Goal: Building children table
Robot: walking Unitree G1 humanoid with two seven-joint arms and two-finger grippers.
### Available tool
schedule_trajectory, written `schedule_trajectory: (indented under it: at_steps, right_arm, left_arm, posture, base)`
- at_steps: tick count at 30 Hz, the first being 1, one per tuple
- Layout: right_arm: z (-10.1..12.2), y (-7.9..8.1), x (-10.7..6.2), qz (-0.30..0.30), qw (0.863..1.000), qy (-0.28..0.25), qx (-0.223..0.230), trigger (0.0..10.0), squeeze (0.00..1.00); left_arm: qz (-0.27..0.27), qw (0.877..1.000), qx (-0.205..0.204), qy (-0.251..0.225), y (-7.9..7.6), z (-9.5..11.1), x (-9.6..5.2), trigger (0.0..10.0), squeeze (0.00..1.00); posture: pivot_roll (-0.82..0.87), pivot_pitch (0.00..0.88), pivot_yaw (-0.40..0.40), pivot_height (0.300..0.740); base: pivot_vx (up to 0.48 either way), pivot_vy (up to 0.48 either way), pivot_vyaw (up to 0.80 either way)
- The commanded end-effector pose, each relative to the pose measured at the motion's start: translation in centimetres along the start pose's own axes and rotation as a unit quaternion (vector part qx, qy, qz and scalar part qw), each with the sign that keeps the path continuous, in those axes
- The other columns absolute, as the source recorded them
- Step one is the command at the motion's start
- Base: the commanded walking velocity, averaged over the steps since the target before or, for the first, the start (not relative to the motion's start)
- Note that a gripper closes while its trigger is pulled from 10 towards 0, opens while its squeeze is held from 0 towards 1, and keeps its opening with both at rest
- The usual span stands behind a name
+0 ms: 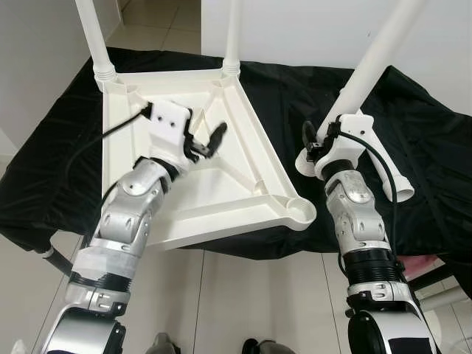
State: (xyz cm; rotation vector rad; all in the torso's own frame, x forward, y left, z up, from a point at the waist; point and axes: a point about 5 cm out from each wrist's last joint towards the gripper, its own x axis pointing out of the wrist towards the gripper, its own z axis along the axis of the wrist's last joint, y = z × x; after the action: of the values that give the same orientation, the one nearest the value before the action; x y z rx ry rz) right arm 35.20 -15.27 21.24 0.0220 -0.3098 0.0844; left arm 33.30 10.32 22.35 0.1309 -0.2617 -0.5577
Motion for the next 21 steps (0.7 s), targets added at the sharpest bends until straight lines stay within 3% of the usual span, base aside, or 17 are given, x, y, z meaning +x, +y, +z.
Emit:
schedule_trajectory:
  at_steps: [1, 9, 21]
  right_arm:
    - [0.2, 0.2, -0.4, 0.007, 1.000, -0.014, -0.020, 10.0, 0.00]
    - [-0.5, 1.7, -2.2, 0.063, 0.997, -0.023, -0.023, 10.0, 0.00]
    - [-2.3, 3.0, -4.7, 0.123, 0.992, -0.004, -0.020, 10.0, 0.00]
  left_arm:
    - [-0.117, 0.993, 0.013, 0.016, -2.0, -0.6, -0.3, 10.0, 0.00]
    - [-0.196, 0.980, 0.013, 0.030, -5.1, -1.6, -1.8, 10.0, 0.00]
    - [-0.248, 0.968, 0.007, 0.031, -7.0, -1.4, -3.9, 10.0, 0.00]
  posture:
    - [0.02, 0.099, -0.053, 0.740]
    - [0.01, 0.106, -0.054, 0.740]
    - [0.02, 0.113, -0.062, 0.740]
  base:
    - [0.000, 0.000, 0.00]
    - [0.000, 0.000, 0.00]
    - [0.000, 0.000, 0.00]
